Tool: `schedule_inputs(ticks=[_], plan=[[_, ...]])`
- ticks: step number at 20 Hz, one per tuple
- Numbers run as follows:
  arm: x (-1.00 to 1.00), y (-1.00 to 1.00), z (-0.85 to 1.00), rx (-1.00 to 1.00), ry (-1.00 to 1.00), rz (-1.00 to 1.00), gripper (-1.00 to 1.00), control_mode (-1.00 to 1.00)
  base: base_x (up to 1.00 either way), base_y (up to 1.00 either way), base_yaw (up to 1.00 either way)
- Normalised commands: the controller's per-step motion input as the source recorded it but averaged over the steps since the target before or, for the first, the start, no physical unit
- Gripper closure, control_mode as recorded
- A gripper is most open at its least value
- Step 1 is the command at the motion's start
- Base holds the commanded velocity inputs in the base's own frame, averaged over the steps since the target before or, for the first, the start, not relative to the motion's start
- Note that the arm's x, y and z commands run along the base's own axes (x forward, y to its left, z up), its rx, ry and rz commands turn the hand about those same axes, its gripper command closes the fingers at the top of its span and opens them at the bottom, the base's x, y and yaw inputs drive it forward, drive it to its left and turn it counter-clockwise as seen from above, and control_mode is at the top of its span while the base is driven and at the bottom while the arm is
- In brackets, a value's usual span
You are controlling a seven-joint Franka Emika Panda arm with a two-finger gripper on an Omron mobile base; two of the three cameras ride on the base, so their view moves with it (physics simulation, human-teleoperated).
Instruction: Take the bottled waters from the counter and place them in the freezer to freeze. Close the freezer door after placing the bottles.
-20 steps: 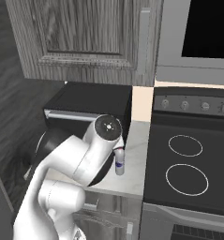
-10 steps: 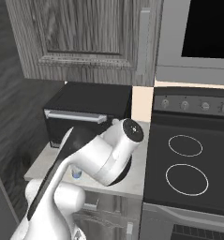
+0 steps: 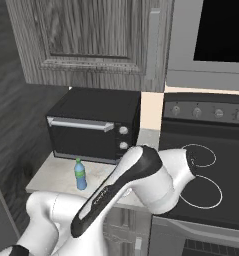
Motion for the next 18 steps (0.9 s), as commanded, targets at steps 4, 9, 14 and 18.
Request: schedule_inputs(ticks=[4, 9, 14, 18], plan=[[0.05, -0.31, -0.23, 0.18, -0.2, 0.17, -1.0, -1.0, 0.0, 0.0, 0.0], [0.38, -0.05, -0.45, 0.08, -0.12, 0.08, -1.0, -1.0, 0.0, 0.0, 0.0], [0.47, 0.0, -0.38, 0.02, -0.09, 0.03, -1.0, -1.0, 0.0, 0.0, 0.0], [0.37, -0.02, -0.33, 0.0, -0.09, 0.0, -1.0, -1.0, 0.0, 0.0, 0.0]])
